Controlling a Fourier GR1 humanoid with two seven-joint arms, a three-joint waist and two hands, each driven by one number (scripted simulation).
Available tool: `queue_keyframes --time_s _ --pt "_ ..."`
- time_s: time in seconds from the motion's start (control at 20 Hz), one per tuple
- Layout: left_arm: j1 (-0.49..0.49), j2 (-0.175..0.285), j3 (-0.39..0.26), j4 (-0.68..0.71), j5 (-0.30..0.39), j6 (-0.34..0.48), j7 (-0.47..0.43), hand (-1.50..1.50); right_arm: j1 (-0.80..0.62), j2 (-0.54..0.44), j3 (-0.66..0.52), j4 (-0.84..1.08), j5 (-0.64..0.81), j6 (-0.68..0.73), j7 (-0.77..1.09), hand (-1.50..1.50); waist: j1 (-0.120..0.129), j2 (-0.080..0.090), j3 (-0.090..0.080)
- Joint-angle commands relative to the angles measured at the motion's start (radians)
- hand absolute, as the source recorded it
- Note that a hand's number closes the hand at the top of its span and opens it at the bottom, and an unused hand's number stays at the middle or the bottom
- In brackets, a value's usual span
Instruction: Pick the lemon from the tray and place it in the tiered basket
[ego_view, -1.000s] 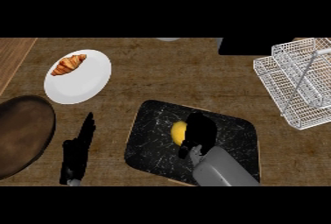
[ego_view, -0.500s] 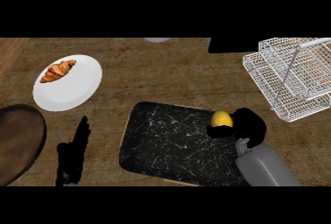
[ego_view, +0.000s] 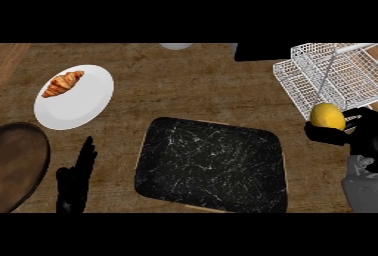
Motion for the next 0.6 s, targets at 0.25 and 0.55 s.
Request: queue_keyframes --time_s 0.25,0.55 --pt "0.005 -0.011 -0.029 -0.037 -0.023 0.01 0.037 0.0 -0.011 -0.131 -0.111 -0.53 0.183 0.245 0.275 1.5 0.027 0.004 -0.002" --pt "-0.013 0.002 -0.016 0.004 -0.012 -0.042 0.006 0.0 -0.063 -0.165 -0.203 -0.636 0.155 0.455 0.308 1.5 0.058 0.016 -0.001"
